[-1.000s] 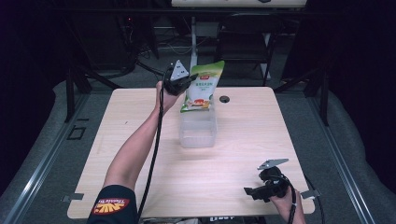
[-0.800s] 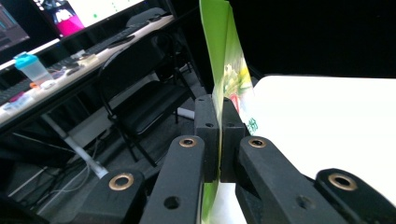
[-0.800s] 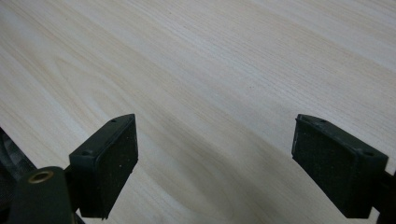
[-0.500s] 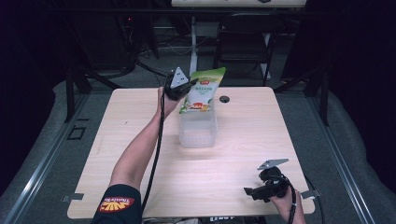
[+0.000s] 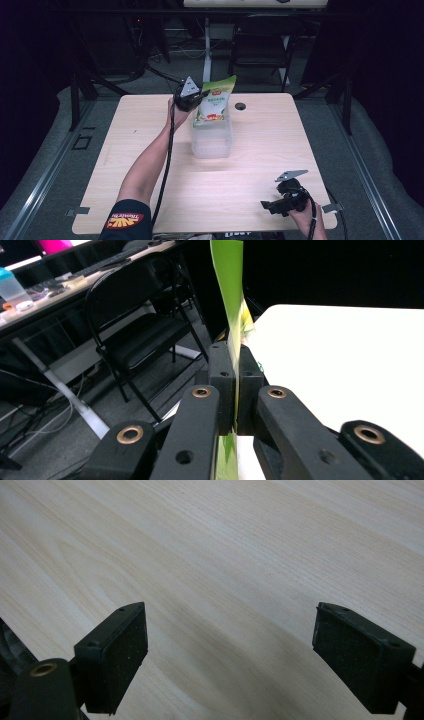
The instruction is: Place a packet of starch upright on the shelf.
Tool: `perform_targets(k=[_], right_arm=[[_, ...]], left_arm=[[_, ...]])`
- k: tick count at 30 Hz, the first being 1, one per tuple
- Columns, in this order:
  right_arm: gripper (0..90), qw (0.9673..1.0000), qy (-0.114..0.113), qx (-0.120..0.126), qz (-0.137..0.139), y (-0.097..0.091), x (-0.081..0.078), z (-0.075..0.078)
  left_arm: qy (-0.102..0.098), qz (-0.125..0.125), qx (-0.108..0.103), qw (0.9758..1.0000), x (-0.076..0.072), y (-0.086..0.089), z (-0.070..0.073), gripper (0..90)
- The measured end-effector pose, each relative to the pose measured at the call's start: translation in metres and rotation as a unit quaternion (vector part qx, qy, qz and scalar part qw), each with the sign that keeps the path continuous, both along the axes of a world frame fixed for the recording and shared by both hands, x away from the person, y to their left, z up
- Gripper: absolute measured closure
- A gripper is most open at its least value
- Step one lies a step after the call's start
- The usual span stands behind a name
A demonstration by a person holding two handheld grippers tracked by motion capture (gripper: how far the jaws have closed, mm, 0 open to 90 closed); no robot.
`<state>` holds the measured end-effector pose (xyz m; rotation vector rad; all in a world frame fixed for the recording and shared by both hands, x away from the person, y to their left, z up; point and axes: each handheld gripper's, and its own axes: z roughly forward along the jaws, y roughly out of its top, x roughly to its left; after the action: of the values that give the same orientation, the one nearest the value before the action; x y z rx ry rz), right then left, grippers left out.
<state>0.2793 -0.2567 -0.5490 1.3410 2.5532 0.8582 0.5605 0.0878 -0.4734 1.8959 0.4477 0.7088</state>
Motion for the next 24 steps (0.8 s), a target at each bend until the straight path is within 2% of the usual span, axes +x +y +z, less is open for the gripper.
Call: perform_targets(k=[5, 8, 9, 10, 11, 12, 15, 18, 19, 20, 21, 23, 24], right_arm=[[14.1, 1.0, -0.001, -0.003, -0.001, -0.0007, -0.0006, -0.0003], [14.1, 1.0, 0.001, -0.003, 0.0, -0.0007, -0.0017, 0.0007], [14.1, 0.9999, 0.002, -0.014, 0.002, -0.0017, -0.0016, 0.0021], [14.1, 0.9999, 0.002, -0.014, 0.002, -0.0017, -0.0016, 0.0021], [14.1, 1.0, 0.001, 0.002, -0.002, -0.001, -0.0022, -0.0001], [14.1, 1.0, -0.002, -0.002, -0.003, -0.0015, -0.0023, 0.0002], [14.1, 1.0, -0.002, -0.001, -0.004, -0.0012, -0.0026, 0.0], [14.1, 1.0, -0.002, -0.001, -0.003, -0.001, -0.0027, 0.0], [14.1, 1.0, -0.002, -0.001, -0.003, -0.0012, -0.0028, 0.0001], [14.1, 1.0, -0.002, -0.001, -0.003, -0.0012, -0.0028, 0.0001], [14.1, 0.9999, -0.002, -0.013, -0.001, -0.0023, -0.0027, 0.0019], [14.1, 1.0, -0.002, -0.004, -0.002, -0.0017, -0.0027, 0.0008], [14.1, 1.0, -0.002, 0.001, -0.003, -0.0012, -0.0029, 0.0002]], left_arm=[[0.008, 0.01, 0.0, 0.9999, 0.0018, 0.0013, -0.0001, 89.3], [0.028, 0.02, -0.016, 0.9993, 0.004, 0.0041, -0.0014, 89.1], [0.028, 0.02, -0.016, 0.9993, 0.004, 0.0041, -0.0014, 89.0], [0.029, 0.029, -0.013, 0.9991, 0.0043, 0.0048, -0.0012, 89.0], [0.036, 0.041, -0.012, 0.9985, 0.0058, 0.0063, -0.0013, 89.0], [0.038, 0.052, -0.006, 0.9979, 0.0065, 0.0062, -0.0009, 88.9], [0.043, 0.063, 0.0, 0.9971, 0.0068, 0.0052, -0.0003, 88.4], [0.047, 0.063, 0.001, 0.9969, 0.0067, 0.0048, 0.0002, 86.1], [0.05, 0.069, 0.005, 0.9964, 0.0064, 0.0049, 0.0012, 76.4], [0.05, 0.069, 0.005, 0.9964, 0.0064, 0.0049, 0.0012, 71.7], [0.056, 0.077, 0.007, 0.9954, 0.0061, 0.0064, 0.003, 64.9], [0.058, 0.083, 0.005, 0.9948, 0.0056, 0.0074, 0.0043, 52.4], [0.063, 0.082, 0.002, 0.9946, 0.005, 0.0093, 0.0062, 52.4]])
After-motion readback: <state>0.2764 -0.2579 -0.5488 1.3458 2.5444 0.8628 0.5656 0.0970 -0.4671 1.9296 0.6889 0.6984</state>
